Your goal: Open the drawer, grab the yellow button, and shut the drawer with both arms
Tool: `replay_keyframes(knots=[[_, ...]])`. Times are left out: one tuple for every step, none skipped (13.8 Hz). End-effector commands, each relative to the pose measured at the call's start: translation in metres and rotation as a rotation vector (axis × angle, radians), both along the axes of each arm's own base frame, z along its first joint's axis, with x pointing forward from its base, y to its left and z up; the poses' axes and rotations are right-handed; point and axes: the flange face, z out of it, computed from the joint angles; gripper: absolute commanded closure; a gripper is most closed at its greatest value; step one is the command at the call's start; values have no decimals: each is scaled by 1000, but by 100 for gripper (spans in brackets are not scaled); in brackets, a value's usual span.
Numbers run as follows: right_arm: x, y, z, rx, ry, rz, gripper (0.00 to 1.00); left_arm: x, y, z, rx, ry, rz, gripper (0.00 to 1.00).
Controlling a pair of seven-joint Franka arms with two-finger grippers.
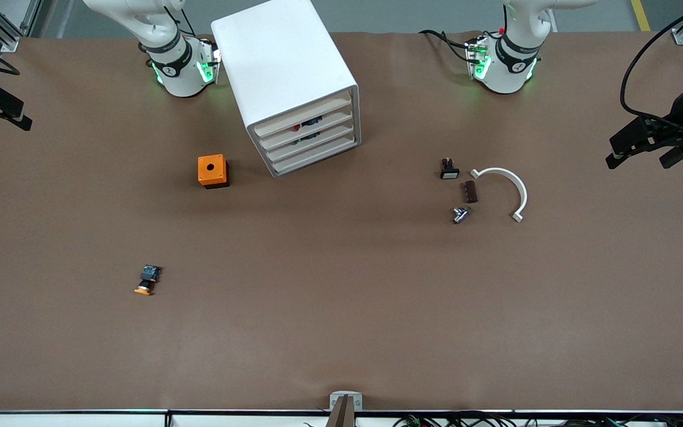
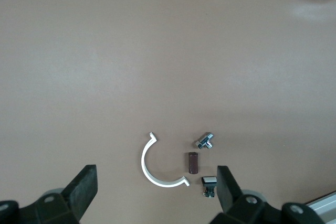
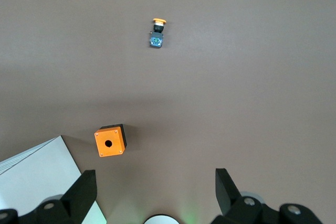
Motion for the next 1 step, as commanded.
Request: replay_keyframes(knots=[[-8,2,4,1,-16,14,0,0,1,5,24,0,-22,0]])
